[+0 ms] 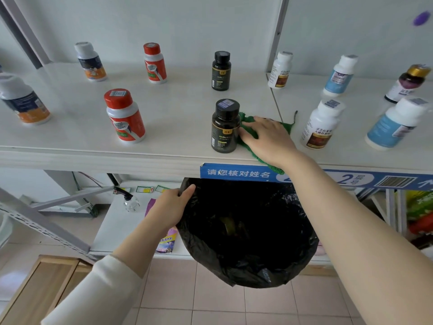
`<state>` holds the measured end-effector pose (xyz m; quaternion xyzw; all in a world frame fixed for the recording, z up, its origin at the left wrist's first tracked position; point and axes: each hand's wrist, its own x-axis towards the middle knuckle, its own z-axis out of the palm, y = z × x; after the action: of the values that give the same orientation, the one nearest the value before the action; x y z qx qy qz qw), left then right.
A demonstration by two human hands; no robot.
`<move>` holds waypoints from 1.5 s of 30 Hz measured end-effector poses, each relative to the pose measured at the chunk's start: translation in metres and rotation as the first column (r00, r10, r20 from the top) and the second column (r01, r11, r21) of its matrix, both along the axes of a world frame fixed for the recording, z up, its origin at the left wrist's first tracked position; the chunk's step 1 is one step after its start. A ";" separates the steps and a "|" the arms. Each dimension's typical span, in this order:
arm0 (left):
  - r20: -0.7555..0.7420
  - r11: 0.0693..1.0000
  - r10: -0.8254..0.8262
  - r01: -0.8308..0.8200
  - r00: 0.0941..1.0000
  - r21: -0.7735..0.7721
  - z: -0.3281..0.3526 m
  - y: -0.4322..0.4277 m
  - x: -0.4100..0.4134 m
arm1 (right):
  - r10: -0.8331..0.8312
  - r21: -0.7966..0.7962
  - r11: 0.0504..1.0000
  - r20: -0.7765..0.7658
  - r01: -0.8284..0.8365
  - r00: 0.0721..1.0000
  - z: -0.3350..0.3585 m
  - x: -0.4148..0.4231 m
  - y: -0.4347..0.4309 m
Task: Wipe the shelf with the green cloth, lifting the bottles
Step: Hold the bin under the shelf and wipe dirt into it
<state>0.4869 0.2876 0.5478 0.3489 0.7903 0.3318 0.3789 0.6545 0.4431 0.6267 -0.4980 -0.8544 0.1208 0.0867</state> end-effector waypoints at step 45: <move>-0.082 0.979 -0.200 0.196 0.976 -0.053 -0.010 0.010 0.147 | -0.659 -0.753 0.653 -0.517 0.074 0.546 -0.015 0.209 -0.122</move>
<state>0.6342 0.2973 0.5381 0.4314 0.7748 0.2591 0.3828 0.8632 0.3208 0.6118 -0.5755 -0.4981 0.5844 0.2814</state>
